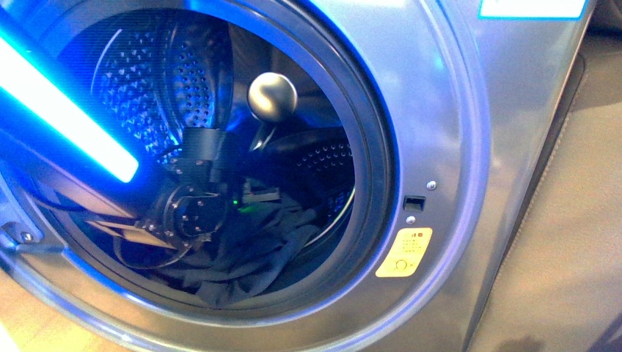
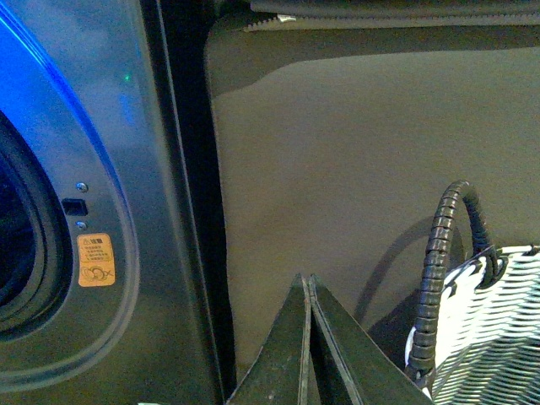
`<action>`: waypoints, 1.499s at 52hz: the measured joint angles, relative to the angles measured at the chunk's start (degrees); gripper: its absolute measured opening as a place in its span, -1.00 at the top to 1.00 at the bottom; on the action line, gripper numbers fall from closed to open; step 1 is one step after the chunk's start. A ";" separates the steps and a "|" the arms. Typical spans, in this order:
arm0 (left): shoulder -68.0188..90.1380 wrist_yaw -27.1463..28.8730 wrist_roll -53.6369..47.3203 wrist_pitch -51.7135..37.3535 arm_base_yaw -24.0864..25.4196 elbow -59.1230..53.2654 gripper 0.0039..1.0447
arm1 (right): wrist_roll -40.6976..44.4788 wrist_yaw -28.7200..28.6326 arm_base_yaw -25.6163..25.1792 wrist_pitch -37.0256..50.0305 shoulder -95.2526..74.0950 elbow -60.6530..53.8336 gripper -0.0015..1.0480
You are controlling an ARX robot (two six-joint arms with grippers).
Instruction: Put clothes into washing machine
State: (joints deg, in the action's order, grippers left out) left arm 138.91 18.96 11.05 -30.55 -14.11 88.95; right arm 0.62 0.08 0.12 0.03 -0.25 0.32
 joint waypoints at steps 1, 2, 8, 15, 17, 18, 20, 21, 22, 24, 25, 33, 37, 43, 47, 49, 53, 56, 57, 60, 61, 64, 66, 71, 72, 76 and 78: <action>0.07 -0.17 0.04 -0.09 -0.13 0.00 0.66 | 0.00 0.00 0.00 0.00 0.00 0.00 0.95; 0.09 -0.33 0.11 -0.13 -0.26 0.00 0.66 | 0.00 0.00 0.00 0.00 0.00 0.00 0.95; 0.17 -1.55 0.44 -0.33 -0.92 0.02 0.66 | 0.00 0.00 0.00 0.00 0.00 0.00 0.95; 0.24 -2.54 0.85 -0.33 -1.38 0.26 0.67 | 0.00 0.00 0.00 0.00 0.00 0.00 0.95; 0.35 -2.69 0.94 -0.24 -1.60 0.50 0.67 | 0.00 0.00 0.00 0.00 0.00 0.00 0.95; 0.44 -2.75 0.98 -0.22 -1.66 0.57 0.67 | 0.00 0.00 0.00 0.00 0.00 0.00 0.95; 0.59 -2.75 1.01 -0.20 -1.77 0.74 0.67 | 0.00 0.00 0.00 0.00 0.00 0.00 0.95; 0.66 -2.75 1.01 -0.15 -1.84 0.83 0.67 | 0.00 0.00 0.00 0.00 0.00 0.00 0.95; 0.70 -2.75 1.03 -0.13 -1.88 0.87 0.67 | 0.00 0.00 0.00 0.00 0.00 0.00 0.95; 0.90 -2.82 1.01 0.11 -1.99 1.16 0.67 | 0.00 0.00 0.00 0.00 0.00 0.00 0.95; 0.94 -2.93 1.01 0.17 -2.01 1.22 0.67 | 0.00 0.00 0.00 0.00 0.00 0.00 0.95; 0.98 -3.78 1.18 0.72 -2.10 1.38 0.37 | 0.00 0.00 0.00 0.00 0.00 0.00 0.95; 0.52 -3.76 1.09 0.37 -2.45 0.37 0.06 | 0.00 0.00 0.00 0.00 0.00 0.00 0.95; -2.62 -3.08 0.52 -1.18 -3.58 -4.39 -0.35 | 0.00 0.00 0.00 0.00 0.00 0.00 0.95; -5.20 -3.15 -0.04 -2.89 -4.46 -8.02 -0.58 | 0.00 -0.02 0.00 0.00 0.00 0.00 0.95; -6.40 -3.21 -0.11 -3.69 -4.85 -9.70 -0.69 | 0.00 0.00 0.00 0.00 0.00 0.00 0.95; -9.33 -3.17 -0.31 -6.05 -5.81 -14.16 -0.92 | 0.00 0.00 0.00 0.00 0.00 0.00 0.95; -11.74 -3.52 -0.28 -8.26 -6.67 -18.23 -0.87 | 0.00 0.00 0.00 0.00 0.00 0.00 0.95; -12.07 -3.65 -0.28 -8.59 -6.75 -18.84 -0.87 | 0.00 0.00 0.00 0.00 0.00 0.00 0.95; -13.73 -4.00 -0.28 -10.19 -7.19 -21.79 -0.88 | 0.00 0.00 0.00 0.00 0.00 0.00 0.95; -14.36 -4.00 -0.31 -10.88 -7.37 -23.04 -0.88 | 0.00 0.00 0.00 0.00 0.00 0.00 0.95; -15.93 -3.98 -0.39 -12.37 -7.69 -26.05 -0.88 | 0.00 0.00 0.00 0.00 0.00 0.00 0.95; -17.00 -4.04 -0.35 -13.22 -7.80 -28.11 -0.88 | 0.00 0.00 0.00 0.00 0.00 0.00 0.95; -21.97 -4.50 -0.85 -16.11 -8.00 -35.85 -0.88 | 0.00 0.00 0.00 0.00 0.00 0.00 0.95; -23.28 -4.66 -1.31 -16.81 -8.00 -37.57 -0.88 | 0.00 0.00 0.00 0.00 0.00 0.00 0.95; -26.45 -5.40 -1.88 -18.38 -8.00 -41.44 -0.88 | 0.00 0.00 0.00 0.00 0.00 0.00 0.95; -28.00 -5.57 -2.03 -18.84 -8.02 -42.99 -0.88 | 0.00 0.00 0.00 0.00 0.00 0.00 0.95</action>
State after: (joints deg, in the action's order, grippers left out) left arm 110.91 13.39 9.02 -49.39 -22.13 45.95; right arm 0.62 0.08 0.12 0.03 -0.25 0.32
